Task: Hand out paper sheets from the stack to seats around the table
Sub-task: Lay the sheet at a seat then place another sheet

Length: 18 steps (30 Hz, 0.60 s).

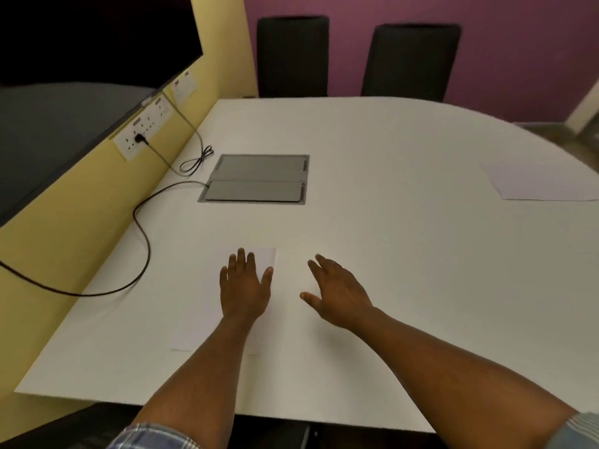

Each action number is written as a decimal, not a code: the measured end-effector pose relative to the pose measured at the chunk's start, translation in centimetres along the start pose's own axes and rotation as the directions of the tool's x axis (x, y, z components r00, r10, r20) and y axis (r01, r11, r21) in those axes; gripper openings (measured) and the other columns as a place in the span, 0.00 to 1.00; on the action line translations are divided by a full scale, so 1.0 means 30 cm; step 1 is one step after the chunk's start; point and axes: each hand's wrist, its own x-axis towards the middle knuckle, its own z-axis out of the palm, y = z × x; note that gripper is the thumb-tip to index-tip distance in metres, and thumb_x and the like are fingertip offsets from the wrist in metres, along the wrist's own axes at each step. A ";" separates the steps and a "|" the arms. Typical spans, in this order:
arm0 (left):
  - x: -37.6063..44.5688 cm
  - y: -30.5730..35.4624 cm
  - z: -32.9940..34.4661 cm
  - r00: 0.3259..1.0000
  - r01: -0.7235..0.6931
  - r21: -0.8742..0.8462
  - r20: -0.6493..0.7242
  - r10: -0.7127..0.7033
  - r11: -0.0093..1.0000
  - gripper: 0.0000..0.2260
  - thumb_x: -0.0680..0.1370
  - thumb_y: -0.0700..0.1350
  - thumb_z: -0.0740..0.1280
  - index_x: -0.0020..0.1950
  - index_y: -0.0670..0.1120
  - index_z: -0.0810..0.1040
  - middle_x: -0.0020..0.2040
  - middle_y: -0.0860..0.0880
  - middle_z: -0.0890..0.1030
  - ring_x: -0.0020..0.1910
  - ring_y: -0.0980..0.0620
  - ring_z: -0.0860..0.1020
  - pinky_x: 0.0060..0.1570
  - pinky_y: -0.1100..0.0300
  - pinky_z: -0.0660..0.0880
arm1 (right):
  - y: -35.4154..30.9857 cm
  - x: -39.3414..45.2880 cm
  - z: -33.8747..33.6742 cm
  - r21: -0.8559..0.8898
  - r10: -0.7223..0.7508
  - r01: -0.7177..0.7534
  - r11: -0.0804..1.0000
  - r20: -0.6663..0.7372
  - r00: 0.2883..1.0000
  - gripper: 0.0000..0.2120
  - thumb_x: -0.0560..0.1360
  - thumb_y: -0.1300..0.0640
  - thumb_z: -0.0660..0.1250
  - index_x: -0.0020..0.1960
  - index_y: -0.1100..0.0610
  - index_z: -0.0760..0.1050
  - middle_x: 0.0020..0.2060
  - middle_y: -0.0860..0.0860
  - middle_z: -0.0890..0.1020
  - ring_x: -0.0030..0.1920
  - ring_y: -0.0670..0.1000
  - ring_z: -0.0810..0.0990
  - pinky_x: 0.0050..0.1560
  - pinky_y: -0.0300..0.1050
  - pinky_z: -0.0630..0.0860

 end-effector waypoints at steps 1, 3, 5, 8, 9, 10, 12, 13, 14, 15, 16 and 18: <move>-0.012 0.059 -0.023 0.999 -0.032 -0.009 -0.006 0.032 0.999 0.31 0.81 0.61 0.48 0.79 0.44 0.57 0.80 0.44 0.54 0.79 0.45 0.51 0.77 0.47 0.49 | 0.027 -0.028 -0.046 -0.013 0.012 -0.012 1.000 -0.031 0.999 0.36 0.78 0.37 0.54 0.78 0.54 0.48 0.79 0.53 0.50 0.77 0.54 0.51 0.75 0.51 0.52; -0.049 0.173 -0.068 0.996 -0.089 -0.023 -0.018 0.089 0.996 0.31 0.81 0.62 0.47 0.79 0.44 0.55 0.80 0.45 0.52 0.79 0.46 0.49 0.77 0.48 0.47 | 0.079 -0.096 -0.139 -0.035 0.037 -0.040 0.999 -0.083 0.996 0.36 0.78 0.37 0.53 0.78 0.54 0.47 0.79 0.53 0.50 0.78 0.54 0.51 0.75 0.51 0.51; -0.101 0.287 -0.113 0.989 -0.146 -0.030 -0.033 0.145 0.989 0.32 0.81 0.62 0.47 0.79 0.44 0.54 0.81 0.45 0.51 0.79 0.47 0.48 0.77 0.49 0.45 | 0.131 -0.178 -0.235 -0.067 0.058 -0.067 0.995 -0.127 0.990 0.36 0.78 0.37 0.53 0.78 0.54 0.47 0.79 0.53 0.50 0.78 0.55 0.50 0.75 0.52 0.51; -0.203 0.467 -0.182 0.968 -0.249 -0.037 -0.042 0.248 0.968 0.33 0.81 0.63 0.46 0.79 0.44 0.54 0.81 0.46 0.51 0.79 0.48 0.47 0.77 0.49 0.44 | 0.215 -0.328 -0.380 -0.132 0.085 -0.113 0.985 -0.203 0.975 0.36 0.78 0.36 0.54 0.78 0.54 0.47 0.79 0.54 0.51 0.78 0.55 0.50 0.75 0.53 0.51; -0.240 0.525 -0.204 0.958 -0.283 -0.037 -0.045 0.282 0.958 0.33 0.81 0.63 0.46 0.79 0.44 0.54 0.81 0.46 0.51 0.79 0.48 0.47 0.77 0.49 0.44 | 0.241 -0.381 -0.429 -0.145 0.096 -0.132 0.981 -0.234 0.968 0.36 0.78 0.36 0.54 0.78 0.54 0.48 0.78 0.54 0.52 0.78 0.55 0.51 0.75 0.53 0.51; -0.278 0.584 -0.226 0.949 -0.314 -0.038 -0.049 0.312 0.949 0.33 0.81 0.64 0.45 0.79 0.44 0.54 0.81 0.46 0.51 0.79 0.48 0.47 0.77 0.49 0.45 | 0.268 -0.439 -0.478 -0.156 0.105 -0.150 0.976 -0.266 0.958 0.36 0.78 0.36 0.54 0.78 0.54 0.49 0.78 0.54 0.53 0.77 0.55 0.51 0.75 0.53 0.51; -0.358 0.703 -0.272 0.928 -0.371 -0.046 -0.068 0.367 0.928 0.34 0.80 0.64 0.45 0.79 0.44 0.54 0.81 0.46 0.50 0.79 0.48 0.47 0.77 0.48 0.45 | 0.321 -0.561 -0.574 -0.186 0.120 -0.188 0.964 -0.326 0.938 0.36 0.78 0.36 0.54 0.78 0.54 0.51 0.78 0.54 0.55 0.77 0.56 0.53 0.75 0.53 0.51; -0.397 0.762 -0.293 0.916 -0.398 -0.049 -0.079 0.393 0.916 0.34 0.80 0.65 0.45 0.79 0.45 0.54 0.81 0.46 0.50 0.79 0.48 0.47 0.77 0.48 0.45 | 0.346 -0.622 -0.620 -0.200 0.127 -0.208 0.958 -0.353 0.927 0.36 0.78 0.36 0.54 0.78 0.54 0.51 0.78 0.54 0.56 0.77 0.56 0.54 0.75 0.53 0.52; -0.437 0.821 -0.313 0.903 -0.425 -0.050 -0.087 0.420 0.904 0.34 0.80 0.65 0.44 0.79 0.45 0.54 0.81 0.47 0.50 0.79 0.48 0.47 0.77 0.48 0.44 | 0.371 -0.686 -0.663 -0.209 0.136 -0.228 0.951 -0.379 0.915 0.36 0.78 0.35 0.53 0.77 0.54 0.52 0.77 0.55 0.58 0.77 0.56 0.55 0.75 0.53 0.52; -0.477 0.882 -0.332 0.890 -0.452 -0.047 -0.092 0.447 0.891 0.34 0.80 0.65 0.44 0.80 0.45 0.53 0.81 0.47 0.50 0.79 0.48 0.47 0.77 0.48 0.44 | 0.397 -0.751 -0.703 -0.215 0.148 -0.252 0.944 -0.404 0.902 0.35 0.77 0.35 0.53 0.77 0.54 0.53 0.77 0.54 0.60 0.76 0.56 0.56 0.75 0.54 0.53; -0.519 0.945 -0.352 0.875 -0.479 -0.036 -0.097 0.474 0.877 0.34 0.80 0.66 0.43 0.80 0.46 0.53 0.81 0.47 0.50 0.79 0.48 0.46 0.76 0.48 0.44 | 0.424 -0.819 -0.744 -0.218 0.165 -0.279 0.935 -0.429 0.888 0.35 0.77 0.35 0.54 0.77 0.54 0.54 0.76 0.54 0.61 0.76 0.56 0.57 0.74 0.54 0.54; -0.604 1.077 -0.390 0.841 -0.535 -0.019 -0.107 0.530 0.845 0.35 0.79 0.66 0.42 0.80 0.46 0.52 0.81 0.47 0.49 0.79 0.47 0.46 0.76 0.48 0.44 | 0.484 -0.958 -0.814 -0.215 0.200 -0.337 0.917 -0.481 0.854 0.34 0.77 0.34 0.54 0.76 0.54 0.57 0.75 0.54 0.64 0.75 0.57 0.60 0.74 0.55 0.56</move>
